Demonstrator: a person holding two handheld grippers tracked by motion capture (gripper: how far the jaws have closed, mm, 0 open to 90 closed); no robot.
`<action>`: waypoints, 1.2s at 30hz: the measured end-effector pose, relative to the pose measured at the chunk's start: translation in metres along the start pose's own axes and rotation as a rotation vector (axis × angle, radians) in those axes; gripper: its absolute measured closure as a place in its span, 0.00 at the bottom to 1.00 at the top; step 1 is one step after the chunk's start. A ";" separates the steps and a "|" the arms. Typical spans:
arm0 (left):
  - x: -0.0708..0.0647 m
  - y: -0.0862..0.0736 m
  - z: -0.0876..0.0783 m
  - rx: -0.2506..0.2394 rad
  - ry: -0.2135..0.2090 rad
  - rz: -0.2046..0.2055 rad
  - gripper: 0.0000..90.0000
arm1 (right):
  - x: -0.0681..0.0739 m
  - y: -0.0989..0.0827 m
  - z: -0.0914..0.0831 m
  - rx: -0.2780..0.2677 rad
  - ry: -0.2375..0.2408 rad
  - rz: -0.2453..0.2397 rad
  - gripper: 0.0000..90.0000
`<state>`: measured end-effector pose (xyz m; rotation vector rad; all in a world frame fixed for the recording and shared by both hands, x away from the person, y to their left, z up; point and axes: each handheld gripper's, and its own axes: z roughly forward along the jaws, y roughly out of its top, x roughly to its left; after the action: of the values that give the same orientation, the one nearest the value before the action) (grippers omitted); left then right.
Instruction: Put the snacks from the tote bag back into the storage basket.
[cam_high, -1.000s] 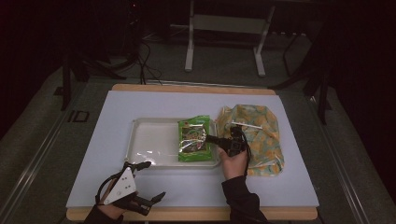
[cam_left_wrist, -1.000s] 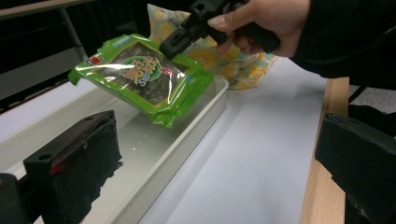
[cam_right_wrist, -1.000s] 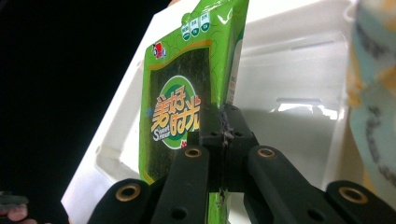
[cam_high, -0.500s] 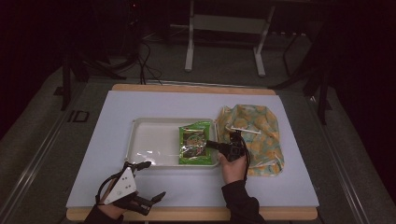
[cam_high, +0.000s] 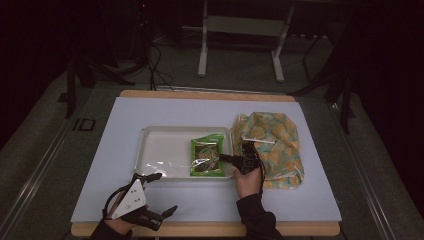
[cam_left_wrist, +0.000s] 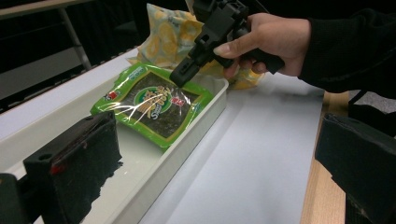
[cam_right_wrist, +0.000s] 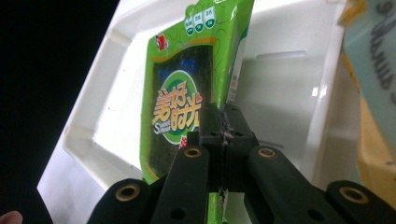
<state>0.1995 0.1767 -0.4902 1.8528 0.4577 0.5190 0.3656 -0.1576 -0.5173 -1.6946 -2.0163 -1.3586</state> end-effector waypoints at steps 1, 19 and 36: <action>0.000 0.000 0.000 0.001 -0.001 0.000 0.01 | -0.001 0.000 0.000 0.007 -0.008 -0.003 0.99; 0.001 0.000 0.000 0.000 -0.006 -0.002 0.01 | -0.002 0.011 0.004 0.082 -0.084 -0.047 0.85; 0.000 0.000 0.000 -0.002 -0.005 0.000 0.01 | 0.030 0.040 -0.020 0.094 -0.050 -0.187 0.57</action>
<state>0.1999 0.1770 -0.4900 1.8520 0.4540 0.5140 0.3819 -0.1538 -0.4661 -1.5487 -2.2775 -1.2633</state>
